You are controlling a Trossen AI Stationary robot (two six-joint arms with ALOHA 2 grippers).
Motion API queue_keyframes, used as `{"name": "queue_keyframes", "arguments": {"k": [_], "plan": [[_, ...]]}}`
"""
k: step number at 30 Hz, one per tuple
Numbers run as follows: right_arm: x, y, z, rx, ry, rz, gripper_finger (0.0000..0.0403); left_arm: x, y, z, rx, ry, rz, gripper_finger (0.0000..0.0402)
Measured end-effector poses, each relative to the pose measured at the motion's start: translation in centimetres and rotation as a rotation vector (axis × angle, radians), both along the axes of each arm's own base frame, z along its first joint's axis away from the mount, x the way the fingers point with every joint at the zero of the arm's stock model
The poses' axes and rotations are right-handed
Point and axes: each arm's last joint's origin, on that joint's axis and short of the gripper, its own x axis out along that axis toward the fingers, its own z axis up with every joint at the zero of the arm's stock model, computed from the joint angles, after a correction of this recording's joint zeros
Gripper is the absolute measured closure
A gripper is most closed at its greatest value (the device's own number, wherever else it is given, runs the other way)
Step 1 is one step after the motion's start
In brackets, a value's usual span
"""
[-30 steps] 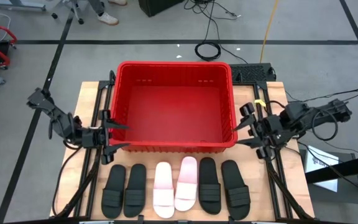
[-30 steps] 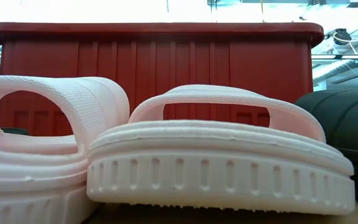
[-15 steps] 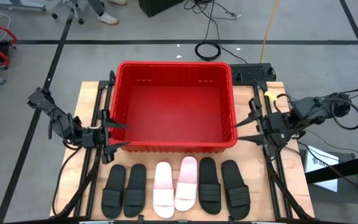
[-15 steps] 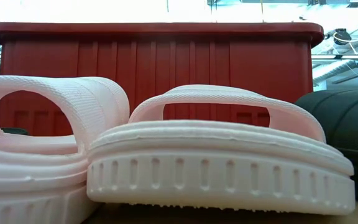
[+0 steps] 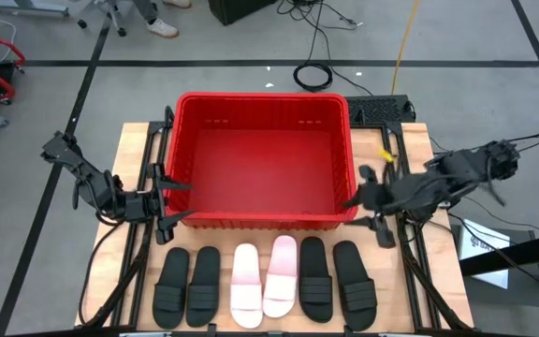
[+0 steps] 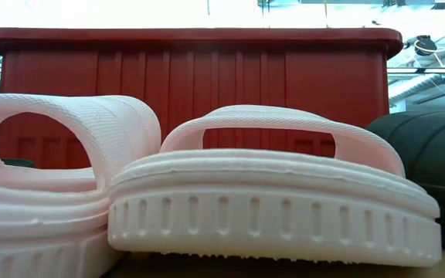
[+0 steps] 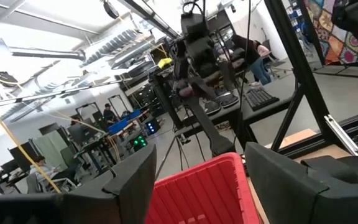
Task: Pick and place slides into bin
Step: Put the black slide into the red container
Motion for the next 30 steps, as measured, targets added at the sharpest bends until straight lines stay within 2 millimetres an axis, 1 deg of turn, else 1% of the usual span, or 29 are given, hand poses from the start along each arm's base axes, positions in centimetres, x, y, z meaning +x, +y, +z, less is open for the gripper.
{"name": "queue_keyframes", "arguments": {"k": [4,8,11,15,18,21,24,30], "plan": [[0.9,0.8,-1.5,0.103,0.179,0.025,0.0248,0.0,0.0,0.0,0.000,0.000,0.000,0.0149],[1.5,1.5,-2.7,0.189,0.318,0.039,0.0248,0.0,0.0,0.0,-0.001,0.000,0.000,0.0149],[1.7,2.0,-3.4,0.200,0.368,0.030,0.0248,0.0,0.0,0.0,-0.012,0.000,-0.003,0.0149],[1.8,2.2,-5.1,0.200,0.438,-0.003,0.0248,0.0,0.0,-0.1,-0.018,0.004,-0.004,0.0149],[1.8,2.3,-6.5,0.241,0.523,-0.018,0.0248,0.0,0.0,-0.1,-0.020,0.005,-0.005,0.0149],[1.8,2.7,-8.3,0.297,0.611,-0.011,0.0248,0.0,0.0,-0.1,-0.020,0.006,-0.006,0.0149],[1.8,3.2,-10.6,0.339,0.688,0.008,0.0248,0.0,0.0,-0.1,-0.020,0.006,-0.006,0.0149],[2.0,4.3,-15.6,0.452,0.755,0.081,0.0248,0.0,0.0,-0.1,-0.020,0.006,-0.006,0.0149]]}}
